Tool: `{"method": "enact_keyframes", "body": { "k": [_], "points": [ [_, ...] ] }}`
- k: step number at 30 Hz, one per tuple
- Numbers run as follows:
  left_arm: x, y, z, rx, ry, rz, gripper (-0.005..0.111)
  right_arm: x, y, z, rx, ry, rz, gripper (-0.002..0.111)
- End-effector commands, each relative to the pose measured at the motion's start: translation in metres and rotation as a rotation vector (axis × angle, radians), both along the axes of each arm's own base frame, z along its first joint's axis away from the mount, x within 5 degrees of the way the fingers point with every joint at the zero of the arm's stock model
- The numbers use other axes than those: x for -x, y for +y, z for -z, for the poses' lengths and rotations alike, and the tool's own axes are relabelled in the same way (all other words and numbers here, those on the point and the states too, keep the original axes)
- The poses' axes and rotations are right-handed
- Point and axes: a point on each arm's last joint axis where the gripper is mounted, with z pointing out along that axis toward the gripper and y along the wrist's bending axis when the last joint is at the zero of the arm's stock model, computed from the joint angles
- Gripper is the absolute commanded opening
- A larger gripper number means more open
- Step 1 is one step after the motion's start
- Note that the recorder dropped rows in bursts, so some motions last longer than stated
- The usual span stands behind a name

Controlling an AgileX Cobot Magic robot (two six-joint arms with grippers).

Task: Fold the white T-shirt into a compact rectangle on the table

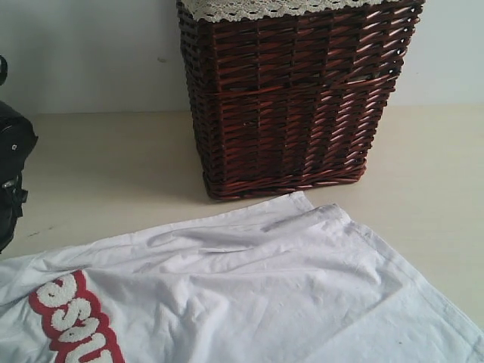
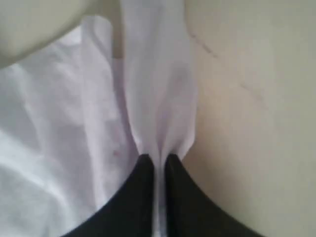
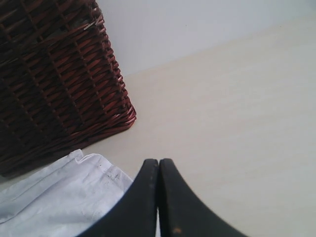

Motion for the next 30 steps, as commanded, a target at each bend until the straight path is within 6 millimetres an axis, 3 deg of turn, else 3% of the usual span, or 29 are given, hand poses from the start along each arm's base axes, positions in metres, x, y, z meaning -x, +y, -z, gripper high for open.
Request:
{"method": "enact_keyframes", "body": {
  "k": [1,4,9,11,18,20,25,30],
  "points": [
    [-0.019,-0.005,-0.001,0.028,-0.179,0.175,0.0,0.0,0.0,0.001,0.007,-0.008,0.003,0.0],
    [-0.03,-0.009,-0.002,0.06,-0.281,0.268,0.0,0.0,0.0,0.001,0.007,-0.008,0.003,0.0],
    [-0.031,-0.012,-0.002,0.089,-0.298,0.242,0.0,0.0,0.0,0.001,0.007,-0.008,0.003,0.0],
    [-0.031,-0.012,-0.002,0.092,-0.299,0.242,0.006,0.0,0.0,0.001,0.007,-0.008,0.003,0.0],
    [-0.031,-0.012,-0.003,0.092,-0.305,0.247,0.055,0.0,0.0,0.001,0.007,-0.008,0.003,0.0],
    [-0.034,-0.012,-0.011,0.085,-0.346,0.288,0.063,0.0,0.0,0.001,0.007,-0.008,0.003,0.0],
    [-0.051,-0.011,-0.039,-0.015,-0.514,0.53,0.063,0.0,0.0,0.001,0.007,-0.008,0.003,0.0],
    [-0.079,-0.02,-0.04,-0.12,-0.567,0.822,0.06,0.0,0.0,0.001,0.007,-0.008,0.003,0.0]
  ]
}}
